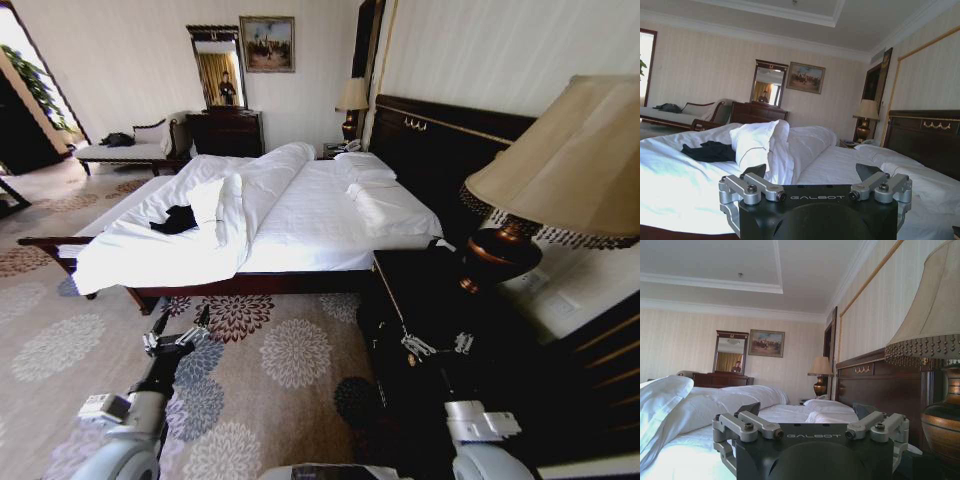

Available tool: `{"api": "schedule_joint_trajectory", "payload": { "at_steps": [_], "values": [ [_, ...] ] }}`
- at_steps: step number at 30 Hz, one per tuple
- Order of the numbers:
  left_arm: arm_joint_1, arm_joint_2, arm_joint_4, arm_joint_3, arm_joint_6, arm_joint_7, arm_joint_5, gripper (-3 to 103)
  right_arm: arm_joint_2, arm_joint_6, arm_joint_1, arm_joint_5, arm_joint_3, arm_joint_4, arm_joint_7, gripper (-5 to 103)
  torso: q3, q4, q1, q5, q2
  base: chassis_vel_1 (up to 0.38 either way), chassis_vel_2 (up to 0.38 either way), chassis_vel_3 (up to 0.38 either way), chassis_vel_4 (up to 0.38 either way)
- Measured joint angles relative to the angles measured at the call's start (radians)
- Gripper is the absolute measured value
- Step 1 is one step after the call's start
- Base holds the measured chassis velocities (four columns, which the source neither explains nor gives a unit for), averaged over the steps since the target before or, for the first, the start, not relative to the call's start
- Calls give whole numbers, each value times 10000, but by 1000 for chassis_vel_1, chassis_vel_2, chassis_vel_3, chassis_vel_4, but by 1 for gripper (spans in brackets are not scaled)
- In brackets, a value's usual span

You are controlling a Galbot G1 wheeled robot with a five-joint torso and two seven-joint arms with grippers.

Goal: Fold the clothes on the bed.

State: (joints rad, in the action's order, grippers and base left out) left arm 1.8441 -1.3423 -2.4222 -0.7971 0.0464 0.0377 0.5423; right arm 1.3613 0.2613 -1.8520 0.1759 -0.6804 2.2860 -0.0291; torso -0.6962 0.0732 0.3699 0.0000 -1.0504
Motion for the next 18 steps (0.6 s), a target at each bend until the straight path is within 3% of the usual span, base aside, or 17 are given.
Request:
{"api": "schedule_joint_trajectory", "payload": {
  "at_steps": [18],
  "values": [
    [40,-157,6,83,-97,48,-45,100,45,146,95,-21,90,-125,102,100,0,0,0,0,0,-20,21,20,-20]
  ]
}}
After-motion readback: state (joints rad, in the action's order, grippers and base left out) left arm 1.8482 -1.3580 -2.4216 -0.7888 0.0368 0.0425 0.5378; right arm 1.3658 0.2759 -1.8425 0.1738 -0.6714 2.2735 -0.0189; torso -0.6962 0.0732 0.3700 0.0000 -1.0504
